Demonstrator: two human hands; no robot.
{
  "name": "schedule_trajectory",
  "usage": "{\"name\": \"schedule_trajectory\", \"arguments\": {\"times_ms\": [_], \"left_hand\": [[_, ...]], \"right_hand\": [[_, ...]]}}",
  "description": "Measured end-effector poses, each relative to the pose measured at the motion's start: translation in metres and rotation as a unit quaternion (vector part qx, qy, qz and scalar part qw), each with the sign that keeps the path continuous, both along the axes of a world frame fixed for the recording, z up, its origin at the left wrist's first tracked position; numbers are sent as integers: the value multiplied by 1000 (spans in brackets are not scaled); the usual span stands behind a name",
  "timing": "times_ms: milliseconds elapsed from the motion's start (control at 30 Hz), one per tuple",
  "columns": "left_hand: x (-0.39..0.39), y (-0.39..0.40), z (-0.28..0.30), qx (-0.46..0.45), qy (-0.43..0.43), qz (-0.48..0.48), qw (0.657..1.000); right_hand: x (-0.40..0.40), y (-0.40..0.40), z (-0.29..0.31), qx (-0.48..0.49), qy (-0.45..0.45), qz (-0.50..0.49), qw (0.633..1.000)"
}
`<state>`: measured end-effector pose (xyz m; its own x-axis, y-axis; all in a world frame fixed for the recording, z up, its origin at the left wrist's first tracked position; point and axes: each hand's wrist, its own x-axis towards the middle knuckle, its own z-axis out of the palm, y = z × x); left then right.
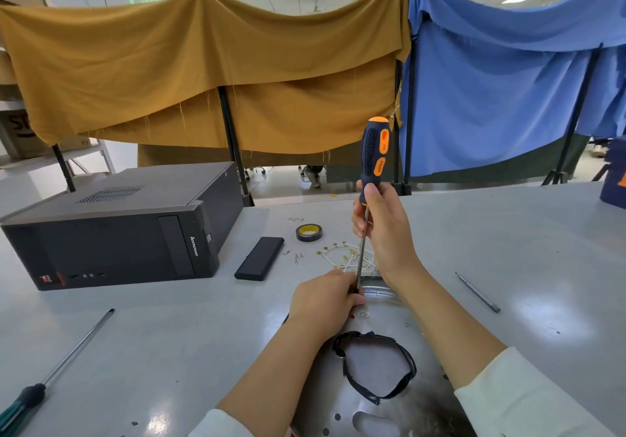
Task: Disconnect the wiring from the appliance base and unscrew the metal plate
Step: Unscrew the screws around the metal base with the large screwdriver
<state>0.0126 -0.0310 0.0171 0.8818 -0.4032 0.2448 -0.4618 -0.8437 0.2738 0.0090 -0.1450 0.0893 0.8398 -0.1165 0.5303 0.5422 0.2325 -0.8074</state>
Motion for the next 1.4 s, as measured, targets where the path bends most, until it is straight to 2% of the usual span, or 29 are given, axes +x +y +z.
{"name": "schedule_trajectory", "arguments": {"times_ms": [67,133,200,267,400,467,567,633,733,833,900,967,1067,1200,1400], "left_hand": [[0,-1,0,3,0,5,1000],[1,-2,-1,6,7,10,1000],[1,-3,-1,11,11,12,1000],[1,-3,-2,13,7,11,1000],[0,-3,-2,17,0,11,1000],[-1,-3,-1,20,-6,9,1000],[-2,-2,-1,12,-7,4,1000],[-2,-2,-2,8,-2,7,1000],[-2,-2,-2,12,3,13,1000],[-2,-2,-2,12,-1,15,1000],[-2,-2,-2,12,-4,15,1000],[-1,-1,-2,14,-7,15,1000],[-1,-1,-2,14,-5,15,1000],[0,-1,-3,14,-4,15,1000],[0,0,-3,10,-6,10,1000]], "right_hand": [[-3,-1,5,-56,7,-32,998],[-6,-5,12,-157,13,-73,985],[-10,-10,23,-276,9,-133,952],[-16,-16,37,-353,-3,-173,919],[-27,-28,70,-496,73,-150,852],[-32,-34,83,-517,88,-105,845],[-45,-42,101,-466,92,-57,878],[-51,-52,112,-427,59,-77,899],[-59,-72,112,-449,25,-72,890],[-59,-94,78,-539,13,-79,838],[-55,-113,44,-625,16,-117,772],[-51,-137,7,-693,56,-140,705],[-52,-171,-41,-727,107,-118,668],[-53,-195,-88,-806,62,-121,577],[-42,-195,-100,-828,35,-117,547]]}}
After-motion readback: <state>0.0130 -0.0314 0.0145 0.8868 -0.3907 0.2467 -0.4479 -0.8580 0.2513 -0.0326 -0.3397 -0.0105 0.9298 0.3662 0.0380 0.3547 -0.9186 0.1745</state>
